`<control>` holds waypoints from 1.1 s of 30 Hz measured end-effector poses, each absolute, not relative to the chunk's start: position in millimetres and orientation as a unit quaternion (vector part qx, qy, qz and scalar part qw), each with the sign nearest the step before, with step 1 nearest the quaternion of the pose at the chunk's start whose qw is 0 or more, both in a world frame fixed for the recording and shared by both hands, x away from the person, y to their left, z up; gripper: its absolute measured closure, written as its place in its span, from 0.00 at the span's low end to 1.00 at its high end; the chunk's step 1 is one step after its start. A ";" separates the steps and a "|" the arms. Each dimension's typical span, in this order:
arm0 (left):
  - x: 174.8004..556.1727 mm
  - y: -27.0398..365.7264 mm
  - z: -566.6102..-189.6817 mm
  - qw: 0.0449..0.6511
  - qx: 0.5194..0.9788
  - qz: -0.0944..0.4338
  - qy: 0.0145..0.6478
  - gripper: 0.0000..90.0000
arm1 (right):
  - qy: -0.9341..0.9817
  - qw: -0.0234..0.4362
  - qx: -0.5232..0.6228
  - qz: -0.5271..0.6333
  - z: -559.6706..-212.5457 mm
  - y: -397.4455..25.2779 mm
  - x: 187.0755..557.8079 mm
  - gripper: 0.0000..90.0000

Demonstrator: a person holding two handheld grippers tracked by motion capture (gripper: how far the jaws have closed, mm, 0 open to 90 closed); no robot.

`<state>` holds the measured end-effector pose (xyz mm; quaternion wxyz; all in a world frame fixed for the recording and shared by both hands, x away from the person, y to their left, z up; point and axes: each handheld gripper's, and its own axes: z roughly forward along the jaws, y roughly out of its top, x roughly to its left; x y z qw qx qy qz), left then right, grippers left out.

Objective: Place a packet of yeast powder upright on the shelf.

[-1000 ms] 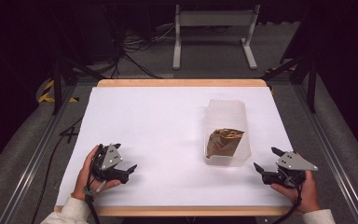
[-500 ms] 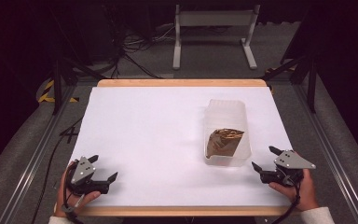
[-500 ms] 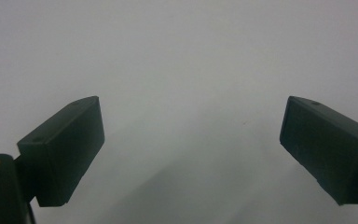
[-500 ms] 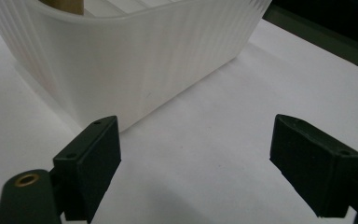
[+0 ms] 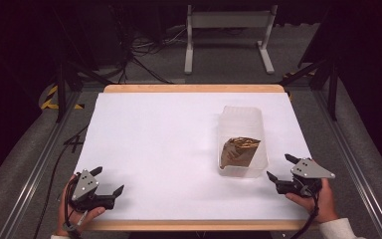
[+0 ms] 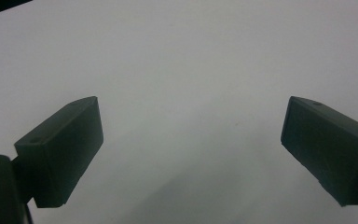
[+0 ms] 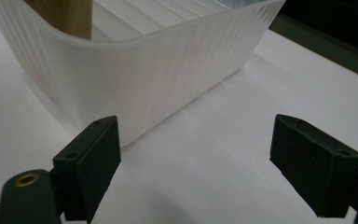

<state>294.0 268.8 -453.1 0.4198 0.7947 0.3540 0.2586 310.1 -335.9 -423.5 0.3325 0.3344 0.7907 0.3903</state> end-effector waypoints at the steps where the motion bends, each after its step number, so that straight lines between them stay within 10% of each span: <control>1: 293.3 269.3 -452.8 0.421 0.793 0.260 0.354 0.07 | 0.793 0.333 0.332 0.388 -423.5 -334.6 310.7 0.18; 33: 298.4 262.4 -452.2 0.412 0.799 0.259 0.353 0.06 | 0.794 0.325 0.336 0.390 -426.8 -336.7 312.1 0.18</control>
